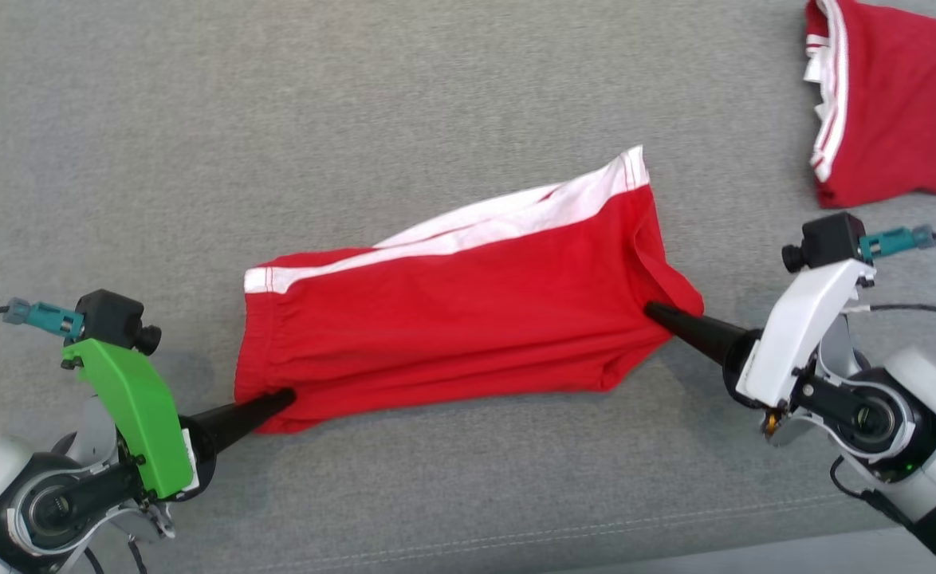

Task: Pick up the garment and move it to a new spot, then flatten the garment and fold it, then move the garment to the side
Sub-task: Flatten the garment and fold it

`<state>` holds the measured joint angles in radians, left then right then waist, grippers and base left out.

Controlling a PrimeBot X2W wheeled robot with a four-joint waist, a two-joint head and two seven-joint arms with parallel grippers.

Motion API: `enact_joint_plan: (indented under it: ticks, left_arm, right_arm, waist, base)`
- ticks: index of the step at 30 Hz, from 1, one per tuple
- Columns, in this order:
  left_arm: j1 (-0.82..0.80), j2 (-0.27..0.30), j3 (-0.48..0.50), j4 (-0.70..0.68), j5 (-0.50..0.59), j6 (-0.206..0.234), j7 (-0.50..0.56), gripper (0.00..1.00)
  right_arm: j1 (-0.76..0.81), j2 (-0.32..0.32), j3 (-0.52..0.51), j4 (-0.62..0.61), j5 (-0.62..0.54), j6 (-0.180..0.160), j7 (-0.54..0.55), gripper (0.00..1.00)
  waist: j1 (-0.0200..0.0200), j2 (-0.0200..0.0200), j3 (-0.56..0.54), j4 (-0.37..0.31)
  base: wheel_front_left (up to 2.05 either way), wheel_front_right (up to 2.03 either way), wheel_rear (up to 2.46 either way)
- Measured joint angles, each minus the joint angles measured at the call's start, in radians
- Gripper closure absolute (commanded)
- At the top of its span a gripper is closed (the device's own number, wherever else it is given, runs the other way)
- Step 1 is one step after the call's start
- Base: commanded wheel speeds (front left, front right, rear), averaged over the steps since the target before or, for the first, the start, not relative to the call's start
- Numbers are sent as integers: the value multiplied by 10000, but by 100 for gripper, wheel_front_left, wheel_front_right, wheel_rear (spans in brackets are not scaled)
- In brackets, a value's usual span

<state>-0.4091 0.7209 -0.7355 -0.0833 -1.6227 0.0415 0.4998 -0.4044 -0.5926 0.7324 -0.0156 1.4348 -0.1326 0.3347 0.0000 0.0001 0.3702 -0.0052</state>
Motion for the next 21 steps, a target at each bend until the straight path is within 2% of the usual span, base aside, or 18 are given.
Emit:
enact_joint_plan:
  ticks: [6,7,8,9,10,11,12,16,21]
  left_arm:
    - [138,198,-25,-102,-44,29,205,100]
    - [138,222,-56,-121,-19,33,253,100]
    - [138,282,-100,-134,42,38,290,98]
    - [138,341,-117,-127,153,42,282,98]
    - [138,420,-115,-113,336,90,238,52]
    - [137,504,-111,-67,520,115,130,3]
    - [136,552,-102,35,738,119,27,0]
    - [134,560,-94,-63,1417,211,-451,0]
    - [144,309,58,-648,1753,324,-1335,0]
  right_arm:
    - [725,-136,35,-295,-94,0,-437,100]
    - [787,-171,38,-318,-176,0,-468,93]
    - [825,-207,65,-339,-288,0,-545,68]
    - [846,-245,92,-347,-401,0,-616,68]
    - [849,-293,113,-368,-531,0,-681,60]
    - [849,-362,117,-360,-685,-2,-769,0]
    - [853,-443,104,-345,-836,-2,-861,0]
    - [872,-619,-2,-364,-1191,-2,-1174,0]
    - [873,-665,-529,-407,-1622,-2,-1845,0]
  waist:
    - [0,0,-195,-524]
    - [0,0,-212,-569]
    - [0,0,-223,-603]
    - [0,0,-229,-622]
    - [0,0,-226,-626]
    - [0,0,-225,-621]
    - [0,0,-233,-606]
    - [0,0,-300,-484]
    - [0,0,-440,-290]
  base:
    - [0,0,0]
    - [0,0,0]
    - [0,0,0]
    - [0,0,0]
    - [0,0,0]
    - [0,0,0]
    - [0,0,0]
    - [0,0,0]
    - [0,0,0]
